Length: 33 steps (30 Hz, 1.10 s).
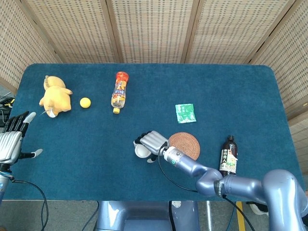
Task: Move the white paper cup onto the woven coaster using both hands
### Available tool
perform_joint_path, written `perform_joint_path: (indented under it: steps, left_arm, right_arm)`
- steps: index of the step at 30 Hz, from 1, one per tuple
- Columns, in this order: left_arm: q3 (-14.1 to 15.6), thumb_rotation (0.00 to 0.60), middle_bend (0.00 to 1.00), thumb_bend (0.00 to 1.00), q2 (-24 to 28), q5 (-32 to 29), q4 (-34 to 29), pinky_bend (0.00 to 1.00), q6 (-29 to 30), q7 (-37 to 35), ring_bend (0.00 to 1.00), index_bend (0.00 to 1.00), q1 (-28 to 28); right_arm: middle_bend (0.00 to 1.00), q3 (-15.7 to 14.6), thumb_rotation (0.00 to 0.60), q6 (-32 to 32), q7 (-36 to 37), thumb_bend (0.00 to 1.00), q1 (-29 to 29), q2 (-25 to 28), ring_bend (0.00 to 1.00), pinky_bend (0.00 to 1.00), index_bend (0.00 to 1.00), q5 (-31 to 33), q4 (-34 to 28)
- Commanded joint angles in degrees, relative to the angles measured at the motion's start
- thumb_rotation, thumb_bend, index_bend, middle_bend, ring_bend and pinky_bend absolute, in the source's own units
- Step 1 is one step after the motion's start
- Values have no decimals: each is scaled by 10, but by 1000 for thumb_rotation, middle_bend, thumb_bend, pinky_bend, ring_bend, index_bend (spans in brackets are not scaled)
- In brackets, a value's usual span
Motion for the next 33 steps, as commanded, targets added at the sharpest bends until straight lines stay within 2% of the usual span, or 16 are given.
perform_joint_path:
  steps: [1,7,14,22,28,33]
  left_arm:
    - [-1,600,0,0,0,2,1,0,0,-2,0,0,1]
    - [-2,600,0,0,-1,3,1,0,-6,-3,0,0,1]
    - [-1,600,0,0,-1,13,-3,0,-8,-4,0,0,1]
    - [3,600,0,0,-1,28,-15,0,-6,6,0,0,2]
    - [4,600,0,0,0,36,-23,0,-3,13,0,0,4]
    - [3,600,0,0,-1,37,-25,0,-4,16,0,0,4]
  right_arm:
    - [445,0,600,30,23,233,-10,-18,375,421,480,-21,19]
    - [453,-2,600,59,66,264,-26,5,382,435,477,-55,4]
    - [460,-4,600,112,90,272,-73,101,388,435,474,-67,-64]
    - [459,-52,600,125,93,276,-133,204,388,436,472,-65,-128]
    - [457,-78,600,125,98,276,-150,211,388,435,470,-75,-126]
    - [456,-86,600,125,91,276,-153,197,388,435,469,-81,-105]
